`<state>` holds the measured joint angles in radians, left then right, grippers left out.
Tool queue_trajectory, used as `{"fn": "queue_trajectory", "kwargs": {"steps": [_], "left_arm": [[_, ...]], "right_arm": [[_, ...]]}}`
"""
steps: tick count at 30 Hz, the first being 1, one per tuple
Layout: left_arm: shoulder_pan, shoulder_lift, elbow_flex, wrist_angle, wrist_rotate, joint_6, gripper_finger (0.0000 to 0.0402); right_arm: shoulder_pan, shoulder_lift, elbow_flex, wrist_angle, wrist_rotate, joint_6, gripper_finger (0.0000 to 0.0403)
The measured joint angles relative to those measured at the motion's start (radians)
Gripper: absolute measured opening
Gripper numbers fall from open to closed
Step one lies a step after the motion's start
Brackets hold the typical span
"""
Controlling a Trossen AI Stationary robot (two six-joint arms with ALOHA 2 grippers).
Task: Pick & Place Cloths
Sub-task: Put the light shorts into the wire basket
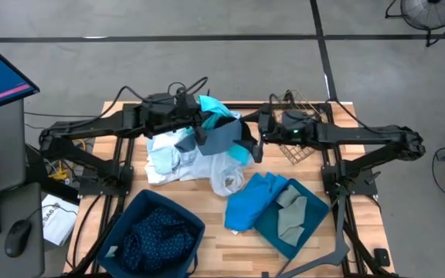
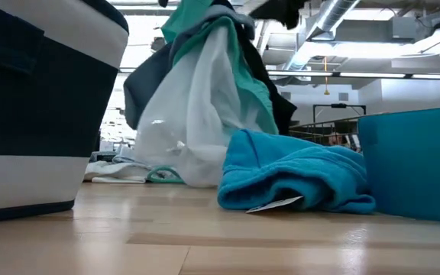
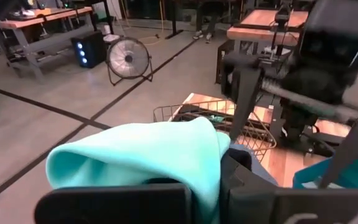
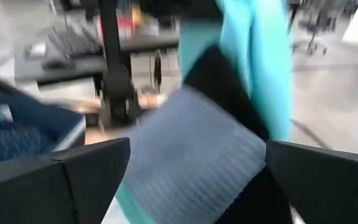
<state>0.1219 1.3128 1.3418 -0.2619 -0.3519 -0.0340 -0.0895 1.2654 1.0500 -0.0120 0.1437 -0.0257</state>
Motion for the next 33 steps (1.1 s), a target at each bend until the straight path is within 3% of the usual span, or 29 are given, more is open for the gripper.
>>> {"fn": "queue_trajectory", "kwargs": {"steps": [5, 9, 14, 20, 21, 28, 33], "left_arm": [[-0.012, 0.014, 0.0, 0.005, 0.0, -0.005, 0.0], [-0.012, 0.013, 0.0, 0.015, 0.0, -0.013, 0.0], [-0.012, 0.013, 0.0, 0.025, 0.0, -0.026, 0.0], [-0.008, 0.013, 0.0, 0.023, 0.0, -0.027, 0.0], [-0.008, 0.013, 0.0, 0.023, 0.0, -0.026, 0.0], [0.003, 0.013, 0.0, 0.01, -0.036, 0.047, 0.0], [0.033, 0.001, 0.0, 0.011, -0.046, 0.057, 0.0]], "right_arm": [[-0.005, 0.01, 0.001, -0.06, 0.029, 0.038, 0.0364], [-0.003, 0.017, -0.001, -0.073, 0.044, 0.051, 0.0319], [-0.003, 0.017, 0.0, -0.099, 0.041, 0.053, 0.0213], [0.01, 0.016, 0.0, -0.098, 0.035, 0.053, 0.0033], [0.013, 0.016, 0.0, -0.097, 0.023, 0.053, 0.0017], [0.075, 0.015, 0.0, -0.16, -0.013, 0.116, 0.0006], [0.148, 0.015, 0.0, -0.378, -0.016, 0.192, 0.0004]]}}
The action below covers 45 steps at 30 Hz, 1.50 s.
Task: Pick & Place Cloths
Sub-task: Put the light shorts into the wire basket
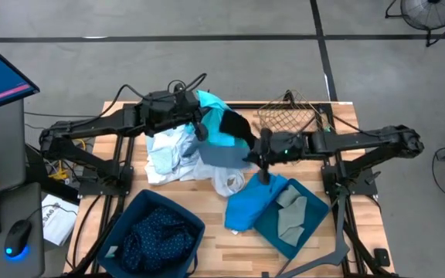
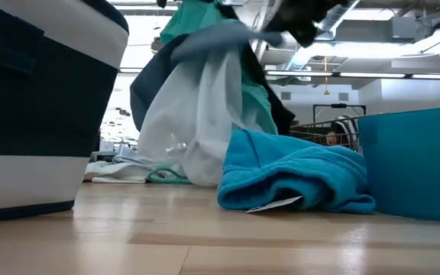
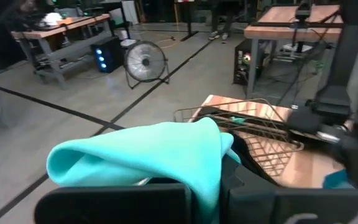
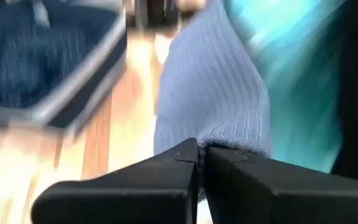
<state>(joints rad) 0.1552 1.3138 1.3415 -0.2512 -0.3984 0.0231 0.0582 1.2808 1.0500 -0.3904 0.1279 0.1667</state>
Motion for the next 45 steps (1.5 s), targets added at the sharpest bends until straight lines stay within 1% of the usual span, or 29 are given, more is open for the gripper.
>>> {"fn": "queue_trajectory", "kwargs": {"steps": [3, 6, 8, 11, 15, 21, 23, 25, 27, 31, 36, 41, 43, 45], "left_arm": [[0.006, -0.002, 0.0, -0.002, -0.004, 0.0, 0.0], [0.005, -0.003, 0.0, -0.003, -0.003, 0.0, 0.0], [0.005, -0.003, 0.0, -0.003, -0.001, 0.0, 0.0], [0.002, -0.003, 0.0, -0.002, 0.036, -0.003, 0.0], [-0.015, -0.003, 0.0, -0.003, 0.092, -0.004, 0.0], [-0.034, -0.003, 0.0, -0.01, 0.102, -0.002, 0.0], [-0.037, -0.004, 0.0, -0.009, 0.111, -0.002, 0.0], [-0.037, -0.004, 0.0, -0.01, 0.127, -0.002, 0.0], [-0.037, -0.004, 0.0, -0.01, 0.137, -0.002, 0.0], [-0.037, -0.004, 0.0, -0.01, 0.141, -0.003, 0.0], [-0.037, -0.016, 0.0, -0.009, 0.141, -0.004, 0.0], [-0.037, -0.017, 0.0, -0.009, 0.14, -0.004, 0.0], [-0.038, -0.017, 0.0, -0.009, 0.14, -0.004, 0.0], [-0.044, -0.017, 0.0, -0.008, 0.138, -0.004, 0.0]], "right_arm": [[0.031, 0.0, 0.0, -0.149, 0.015, 0.043, 0.0007], [0.039, 0.0, 0.0, -0.261, 0.045, 0.069, 0.0014], [0.038, 0.0, 0.0, -0.305, 0.053, 0.067, 0.0022], [0.03, 0.0, 0.0, -0.333, 0.053, 0.059, 0.0046], [0.031, 0.0, 0.0, -0.338, 0.052, 0.031, 0.0104], [0.032, -0.01, 0.086, -0.409, 0.059, -0.032, 0.0222], [0.02, -0.011, 0.123, -0.395, 0.095, -0.056, 0.0251], [0.004, -0.014, 0.144, -0.314, 0.143, -0.109, 0.0267], [-0.017, -0.014, 0.145, -0.231, 0.181, -0.169, 0.0273], [-0.072, 0.0, 0.146, -0.111, 0.185, -0.252, 0.0275], [-0.115, 0.049, 0.144, -0.08, 0.091, -0.255, 0.0276], [-0.103, 0.129, 0.144, -0.052, 0.079, -0.277, 0.0276], [-0.106, 0.163, 0.143, -0.015, 0.098, -0.278, 0.0276], [-0.113, 0.189, 0.143, 0.02, 0.169, -0.274, 0.0275]]}}
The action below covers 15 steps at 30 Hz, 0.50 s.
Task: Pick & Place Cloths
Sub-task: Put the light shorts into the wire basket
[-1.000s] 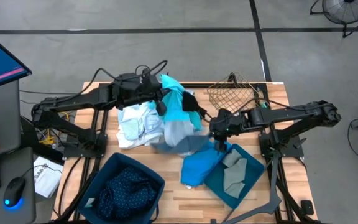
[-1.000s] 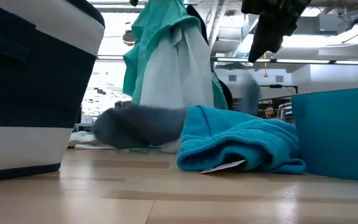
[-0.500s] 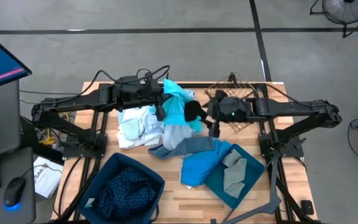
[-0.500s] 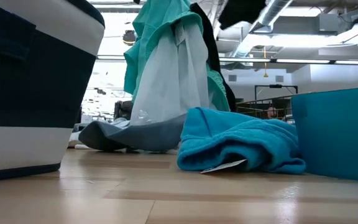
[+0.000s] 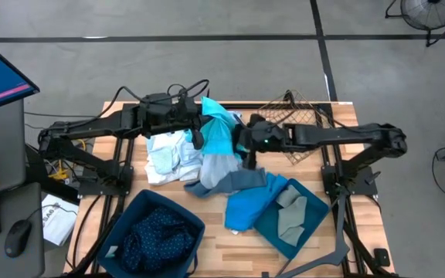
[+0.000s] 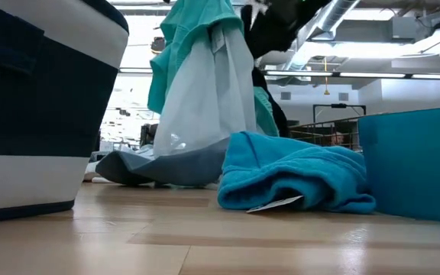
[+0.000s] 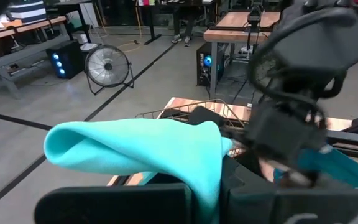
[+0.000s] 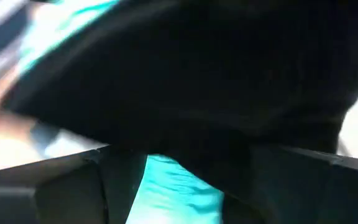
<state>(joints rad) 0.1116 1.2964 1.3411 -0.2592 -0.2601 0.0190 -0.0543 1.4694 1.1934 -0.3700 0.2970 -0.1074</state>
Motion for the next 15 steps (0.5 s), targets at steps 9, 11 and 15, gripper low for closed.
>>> {"fn": "queue_trajectory", "kwargs": {"steps": [9, 11, 15], "left_arm": [[-0.002, 0.0, 0.0, 0.0, -0.001, 0.002, 0.0], [-0.002, 0.0, 0.0, 0.0, -0.001, 0.003, 0.0], [0.001, 0.0, 0.0, -0.001, -0.001, 0.005, 0.0]], "right_arm": [[0.018, -0.055, 0.025, -0.051, 0.146, -0.019, 0.0035], [0.024, -0.092, 0.025, -0.085, 0.151, -0.018, 0.0018], [0.02, -0.155, 0.026, -0.172, 0.146, 0.043, 0.0004]]}}
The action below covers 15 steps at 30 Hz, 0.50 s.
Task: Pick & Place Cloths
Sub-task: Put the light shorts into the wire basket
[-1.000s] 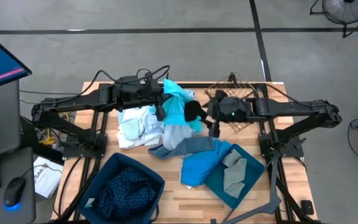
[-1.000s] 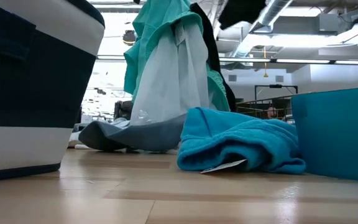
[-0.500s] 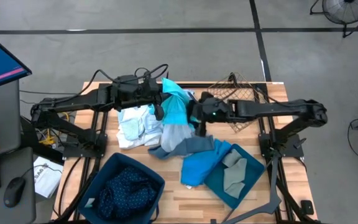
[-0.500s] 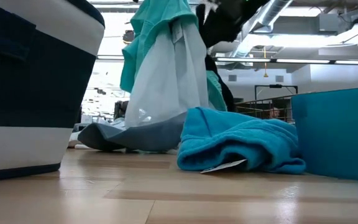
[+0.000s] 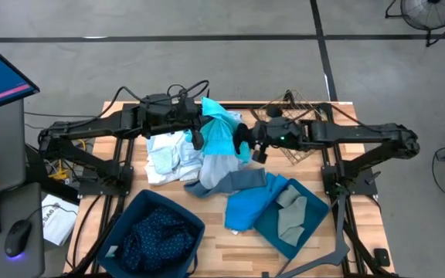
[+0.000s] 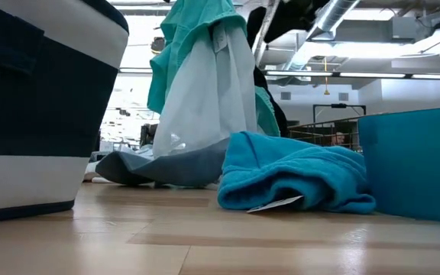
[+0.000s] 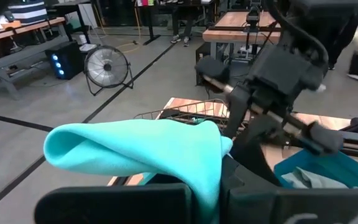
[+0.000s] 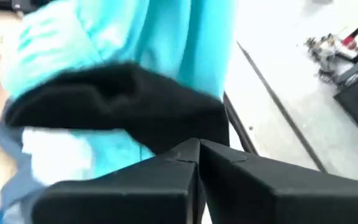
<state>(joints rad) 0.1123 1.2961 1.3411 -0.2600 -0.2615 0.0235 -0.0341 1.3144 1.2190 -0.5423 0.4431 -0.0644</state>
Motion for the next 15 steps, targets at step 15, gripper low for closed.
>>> {"fn": "queue_trajectory", "kwargs": {"steps": [15], "left_arm": [[-0.009, -0.002, 0.0, -0.001, 0.115, -0.003, 0.0]], "right_arm": [[0.02, -0.034, 0.0, -0.036, -0.156, -0.297, 0.0156]]}}
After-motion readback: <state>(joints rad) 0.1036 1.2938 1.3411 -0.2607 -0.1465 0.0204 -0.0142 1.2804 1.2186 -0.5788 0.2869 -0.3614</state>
